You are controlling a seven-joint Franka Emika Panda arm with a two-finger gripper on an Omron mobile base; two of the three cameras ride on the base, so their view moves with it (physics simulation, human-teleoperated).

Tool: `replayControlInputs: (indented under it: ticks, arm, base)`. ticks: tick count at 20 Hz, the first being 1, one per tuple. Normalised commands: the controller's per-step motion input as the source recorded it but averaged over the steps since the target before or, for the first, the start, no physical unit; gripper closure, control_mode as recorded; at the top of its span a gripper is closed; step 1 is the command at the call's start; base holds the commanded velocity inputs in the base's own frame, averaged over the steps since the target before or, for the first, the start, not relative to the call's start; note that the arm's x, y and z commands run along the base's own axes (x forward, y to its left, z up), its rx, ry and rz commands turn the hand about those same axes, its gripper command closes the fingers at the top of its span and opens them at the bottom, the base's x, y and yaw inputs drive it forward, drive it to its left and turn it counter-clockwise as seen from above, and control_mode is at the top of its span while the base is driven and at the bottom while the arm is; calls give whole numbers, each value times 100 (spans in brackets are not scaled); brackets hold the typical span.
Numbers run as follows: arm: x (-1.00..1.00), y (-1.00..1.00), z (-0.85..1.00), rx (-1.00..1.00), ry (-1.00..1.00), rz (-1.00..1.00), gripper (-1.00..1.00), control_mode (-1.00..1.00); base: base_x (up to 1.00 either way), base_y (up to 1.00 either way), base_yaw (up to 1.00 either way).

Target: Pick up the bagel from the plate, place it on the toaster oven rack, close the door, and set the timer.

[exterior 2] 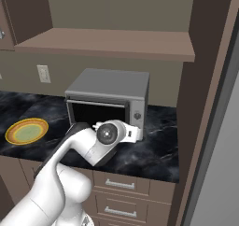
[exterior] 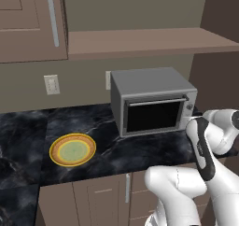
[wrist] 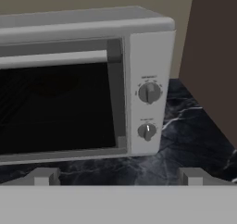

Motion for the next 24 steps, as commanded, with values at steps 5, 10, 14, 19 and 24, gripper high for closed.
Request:
replayControlInputs:
  ticks: [5,10,14,19,24]
  arm:
    - [10,-15,-6,0,0,0,-100,-100]
    - [9,-12,-3,0,0,0,-100,-100]
    - [8,-1,0,0,0,0,-100,-100]
    - [3,-1,0,0,0,0,-100,-100]
    - [2,-3,-1,0,0,0,-100,-100]
  base:
    - [0,0,0]
    - [0,0,0]
    - [0,0,0]
    - [0,0,0]
    - [0,0,0]
